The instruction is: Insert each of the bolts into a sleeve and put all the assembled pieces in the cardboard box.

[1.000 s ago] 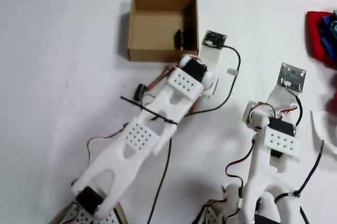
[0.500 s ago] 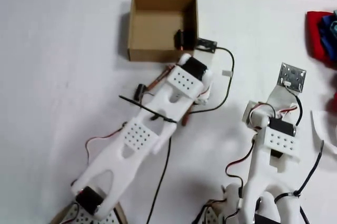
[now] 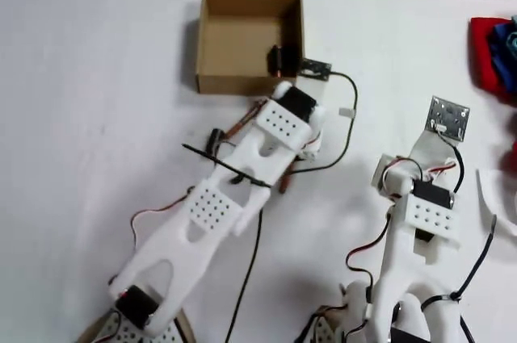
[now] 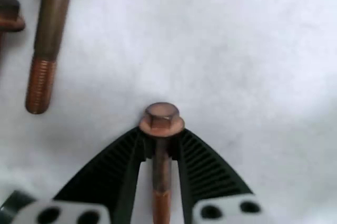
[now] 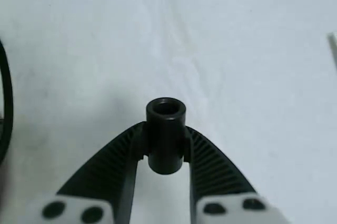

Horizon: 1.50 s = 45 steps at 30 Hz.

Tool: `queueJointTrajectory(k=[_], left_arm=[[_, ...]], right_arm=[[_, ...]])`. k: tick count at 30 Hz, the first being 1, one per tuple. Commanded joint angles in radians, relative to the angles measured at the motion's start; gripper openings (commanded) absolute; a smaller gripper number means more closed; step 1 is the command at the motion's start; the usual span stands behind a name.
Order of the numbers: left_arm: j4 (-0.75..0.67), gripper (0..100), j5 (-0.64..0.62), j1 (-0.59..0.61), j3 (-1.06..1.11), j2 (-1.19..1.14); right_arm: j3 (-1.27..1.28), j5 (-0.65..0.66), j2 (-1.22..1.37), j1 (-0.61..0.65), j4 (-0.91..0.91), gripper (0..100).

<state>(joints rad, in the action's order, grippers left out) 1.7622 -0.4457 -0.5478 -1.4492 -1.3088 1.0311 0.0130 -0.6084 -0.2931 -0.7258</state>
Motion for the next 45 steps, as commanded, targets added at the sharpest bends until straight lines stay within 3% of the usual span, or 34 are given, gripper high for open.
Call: queueJointTrajectory(k=[1, 10, 23, 34, 40, 43, 45], left_arm=[[0.002, 2, -0.003, 0.003, 0.004, 0.026], [0.025, 3, -0.003, 0.017, -0.015, 0.094], [0.029, 3, -0.008, 0.107, 0.016, 0.540], [0.018, 3, -0.003, 0.055, 0.832, 1.131], [-0.072, 3, -0.003, 0.127, 1.040, 1.439], [-0.150, 3, -0.008, 0.143, 1.109, 1.556], [-0.206, 3, -0.008, 0.135, 1.187, 1.610]], right_arm=[[-0.041, -0.008, -0.044, -0.007, -0.007, 2.1], [-0.041, -0.005, -0.047, -0.004, -0.007, 2.1], [-0.044, -0.008, -0.047, 0.015, -0.001, 2.3], [-0.046, -0.008, -0.058, 0.236, -0.005, 2.2], [0.040, -0.008, -0.262, 0.248, -0.018, 2.2], [0.184, -0.008, -0.420, 0.300, 0.085, 2.2], [0.333, -0.008, -0.535, 0.352, 0.245, 2.2]])
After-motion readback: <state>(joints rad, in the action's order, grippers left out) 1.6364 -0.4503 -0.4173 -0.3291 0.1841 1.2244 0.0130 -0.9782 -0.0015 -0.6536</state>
